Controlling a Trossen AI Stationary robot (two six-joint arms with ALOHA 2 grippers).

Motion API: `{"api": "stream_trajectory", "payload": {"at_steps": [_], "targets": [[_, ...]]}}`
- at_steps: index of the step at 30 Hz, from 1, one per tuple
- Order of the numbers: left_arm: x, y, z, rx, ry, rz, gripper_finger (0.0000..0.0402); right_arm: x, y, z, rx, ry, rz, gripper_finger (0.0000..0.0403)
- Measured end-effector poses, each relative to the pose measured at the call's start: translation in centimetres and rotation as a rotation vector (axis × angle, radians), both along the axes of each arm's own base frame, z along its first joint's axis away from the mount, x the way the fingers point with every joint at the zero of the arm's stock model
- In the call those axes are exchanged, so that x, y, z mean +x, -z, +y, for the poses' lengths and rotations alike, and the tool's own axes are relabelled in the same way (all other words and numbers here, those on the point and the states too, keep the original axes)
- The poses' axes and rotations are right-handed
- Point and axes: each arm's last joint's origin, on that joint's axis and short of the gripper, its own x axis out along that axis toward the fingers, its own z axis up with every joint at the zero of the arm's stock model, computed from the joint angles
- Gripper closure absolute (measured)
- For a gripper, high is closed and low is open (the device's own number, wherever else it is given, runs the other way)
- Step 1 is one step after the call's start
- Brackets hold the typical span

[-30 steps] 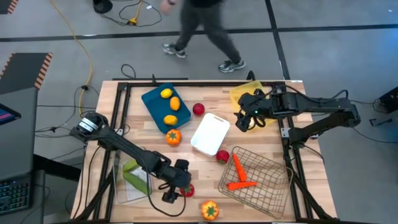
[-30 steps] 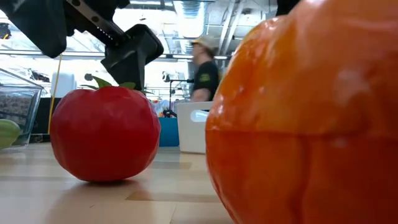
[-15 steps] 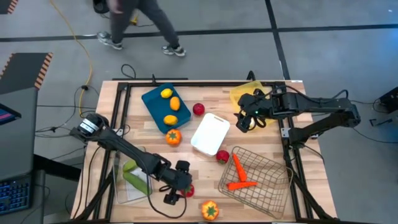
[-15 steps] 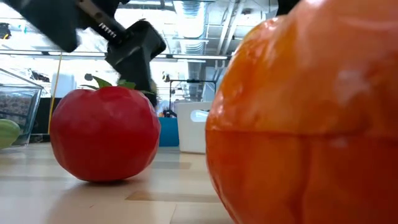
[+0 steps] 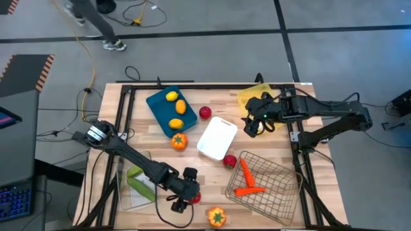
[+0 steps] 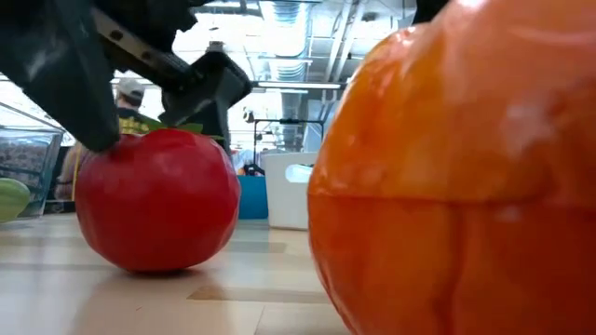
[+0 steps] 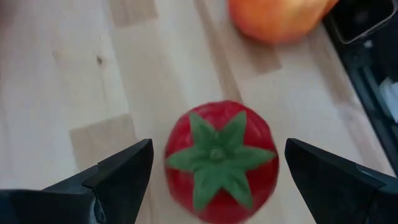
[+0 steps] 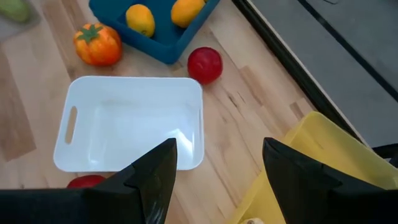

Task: Sort produce into baskets
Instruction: Put the bottom red tomato into the white bin

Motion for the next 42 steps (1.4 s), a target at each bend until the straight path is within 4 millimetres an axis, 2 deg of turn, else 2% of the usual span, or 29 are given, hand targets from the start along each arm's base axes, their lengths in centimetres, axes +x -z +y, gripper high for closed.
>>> {"api": "stream_trajectory", "payload": {"at_steps": [6,11,19,23,28,34,37,42], "targets": [[0.2,1.7,-0.1,0.015,0.001,0.05,0.0053,0.0,0.0,0.3,0.002,-0.021,0.0,0.0138],[0.2,1.3,0.2,0.031,-0.02,0.032,0.0065,0.1,0.0,0.5,0.001,-0.029,0.001,0.0138],[0.5,1.1,0.6,0.034,-0.032,0.021,0.0145,0.0,0.0,0.6,0.001,-0.035,0.001,0.0138],[0.5,-0.2,1.5,0.023,-0.049,0.003,0.0152,0.0,0.0,0.6,0.001,-0.034,0.0,0.0138],[0.7,-3.2,4.1,0.039,-0.074,-0.074,0.014,0.0,0.0,0.6,0.0,-0.034,0.001,0.0138],[1.6,-6.6,9.1,0.177,-0.185,-0.253,0.0138,0.0,0.0,0.6,0.0,-0.034,0.0,0.0138],[2.5,-7.3,11.6,0.197,-0.248,-0.323,0.0138,0.0,0.0,0.6,0.0,-0.034,0.0,0.0138],[3.4,-7.3,15.6,0.199,-0.362,-0.341,0.0137,0.0,0.0,0.6,-0.001,-0.033,0.0,0.0138]]}}
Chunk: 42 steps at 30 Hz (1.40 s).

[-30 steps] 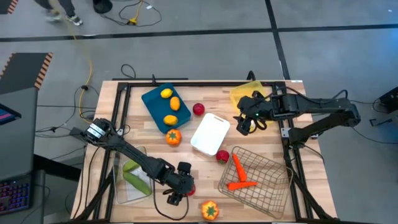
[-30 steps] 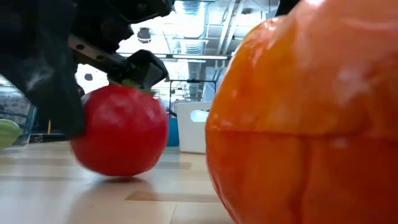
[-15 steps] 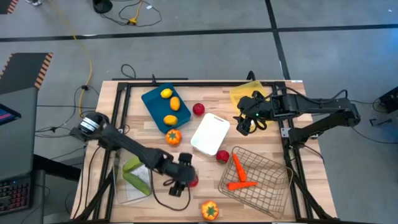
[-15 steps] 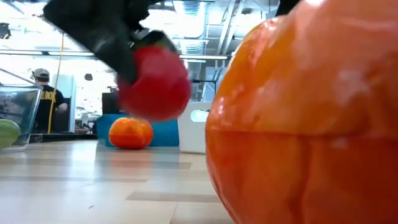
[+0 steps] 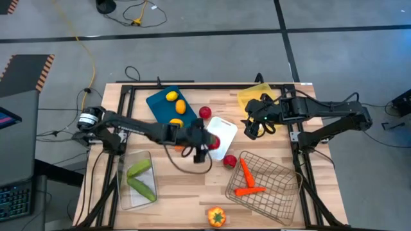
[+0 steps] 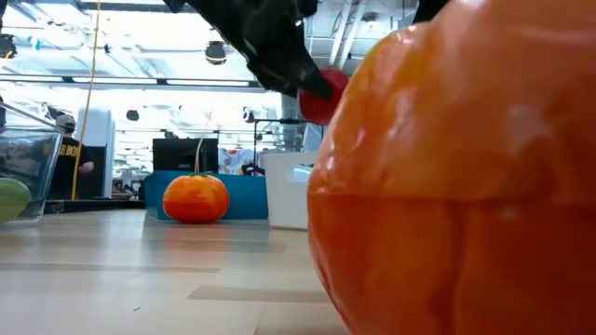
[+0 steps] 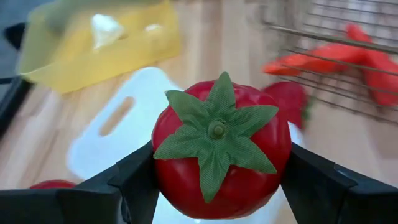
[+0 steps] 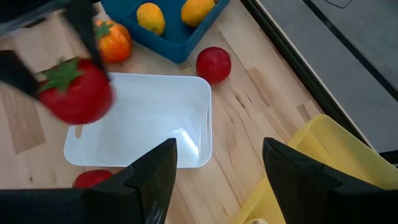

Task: Sort produce into baskets
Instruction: Put the bottom red tomato into the white bin, then put the top red tomato into the white bin

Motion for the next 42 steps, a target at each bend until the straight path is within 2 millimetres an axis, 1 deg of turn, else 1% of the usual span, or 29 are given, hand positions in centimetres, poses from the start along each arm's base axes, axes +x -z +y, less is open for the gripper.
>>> {"api": "stream_trajectory", "payload": {"at_steps": [4,8,12,17,19,27,32,36,38,42], "targets": [[0.1,-0.1,2.1,-0.028,-0.038,-0.008,0.0136,0.0,0.0,0.0,0.0,0.0,0.0,0.0138],[0.3,0.2,3.4,-0.096,-0.002,-0.002,0.0136,0.0,0.0,0.0,0.0,0.0,0.0,0.0138],[0.7,1.4,3.8,-0.173,0.005,0.026,0.0136,0.0,0.0,0.0,-0.001,0.0,-0.001,0.0138],[1.1,3.1,3.9,-0.174,-0.003,0.091,0.0134,0.0,0.0,0.0,-0.001,0.002,-0.003,0.0138],[1.2,3.5,3.9,-0.174,-0.003,0.103,0.0127,0.0,0.0,0.0,-0.001,0.002,-0.003,0.0138],[1.2,3.5,4.0,-0.157,0.005,0.108,0.0057,0.1,-0.1,0.0,-0.002,0.003,-0.009,0.0138],[1.2,3.5,4.0,-0.104,0.015,0.112,0.0021,0.1,-0.1,0.0,-0.001,0.003,-0.009,0.0138],[1.2,3.4,4.3,-0.04,0.0,0.107,0.0009,0.1,-0.1,0.0,-0.001,0.003,-0.008,0.0138],[1.3,3.1,4.6,0.003,0.023,0.097,0.0008,0.1,-0.1,0.0,-0.001,0.003,-0.008,0.0138],[1.8,1.8,6.2,0.043,0.017,0.072,0.0008,0.1,-0.1,0.0,-0.001,0.003,-0.008,0.0138]]}}
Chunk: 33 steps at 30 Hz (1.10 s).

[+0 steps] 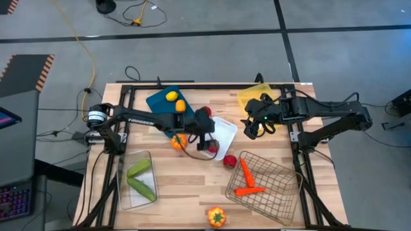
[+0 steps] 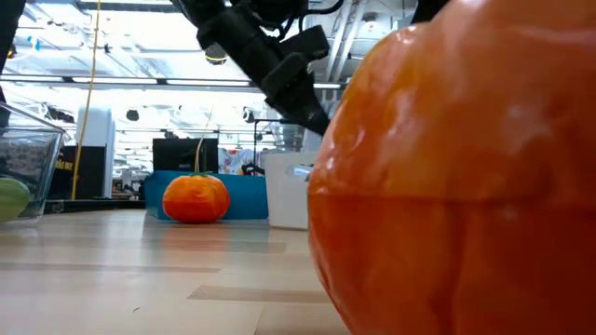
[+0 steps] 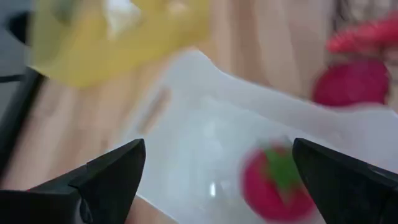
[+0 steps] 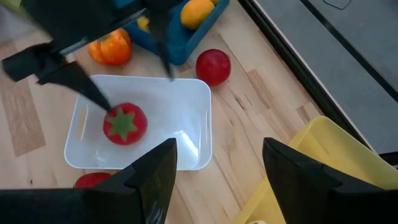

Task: Sort produce into baskets
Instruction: Put the top red tomato into the white bin

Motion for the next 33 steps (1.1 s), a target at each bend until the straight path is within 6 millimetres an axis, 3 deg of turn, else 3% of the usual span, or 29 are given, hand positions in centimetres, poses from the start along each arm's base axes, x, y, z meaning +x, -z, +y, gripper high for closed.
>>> {"api": "stream_trajectory", "payload": {"at_steps": [8,19,23,33], "targets": [[0.1,-3.3,5.6,0.015,-0.139,-0.067,0.0008,0.0,0.0,0.0,0.0,0.0,0.0,0.0138],[-2.7,-3.6,13.3,-0.133,-0.373,-0.081,0.0008,0.0,0.0,0.0,0.0,0.0,0.0,0.0138],[-3.1,-3.6,14.2,-0.186,-0.474,-0.108,0.0008,0.0,0.0,0.0,0.0,0.0,0.0,0.0138],[-3.3,-3.2,14.0,-0.121,-0.409,-0.035,0.0008,0.0,0.0,0.0,0.0,0.0,0.0,0.0138]]}}
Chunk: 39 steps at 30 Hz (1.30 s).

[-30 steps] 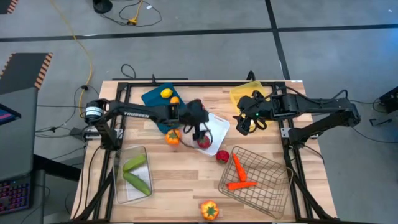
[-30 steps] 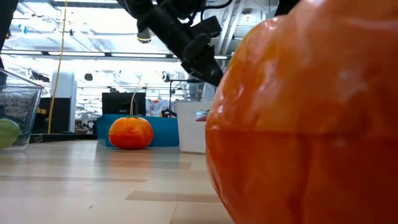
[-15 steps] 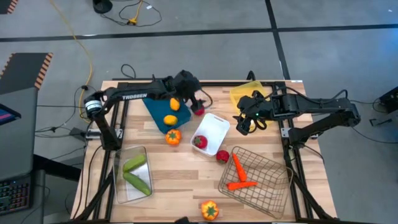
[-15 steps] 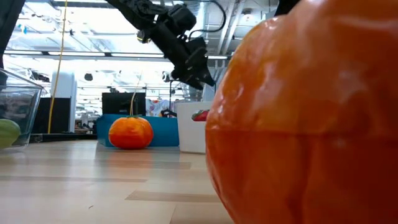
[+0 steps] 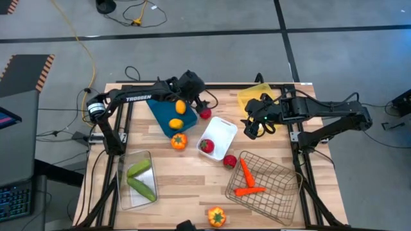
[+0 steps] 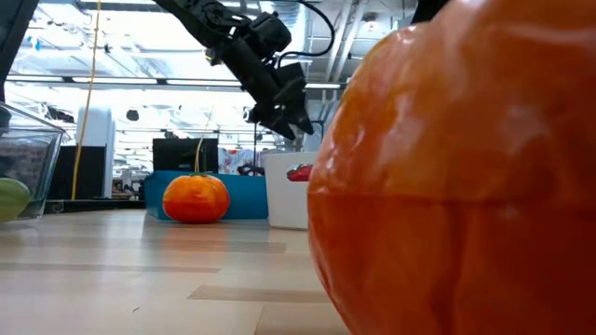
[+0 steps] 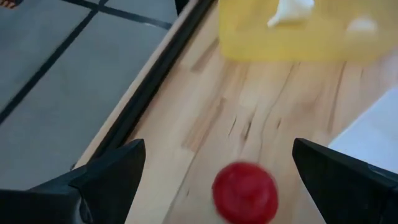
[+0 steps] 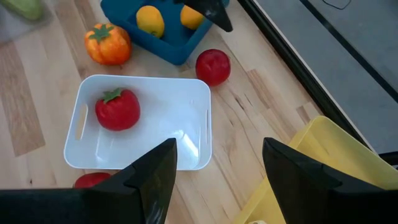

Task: Sort produce into baskets
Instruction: Put the top red tomato into the white bin

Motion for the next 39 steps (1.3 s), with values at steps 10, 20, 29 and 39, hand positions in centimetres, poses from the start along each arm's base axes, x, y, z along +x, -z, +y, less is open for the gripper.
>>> {"api": "stream_trajectory", "payload": {"at_steps": [10,20,29,39], "targets": [[-0.4,0.7,-0.6,-0.003,0.15,0.093,0.0008,0.0,0.0,0.0,0.0,0.001,0.0,0.0138],[0.3,1.5,-1.1,-0.015,0.181,0.105,0.0008,0.0,0.0,0.0,-0.001,0.001,-0.001,0.0138],[1.5,5.1,-0.7,-0.036,0.199,0.2,0.0008,0.0,0.0,0.0,0.0,0.0,-0.002,0.0138],[2.4,8.3,-0.3,-0.062,0.207,0.251,0.0008,0.0,0.0,0.0,0.0,0.0,-0.002,0.0138]]}}
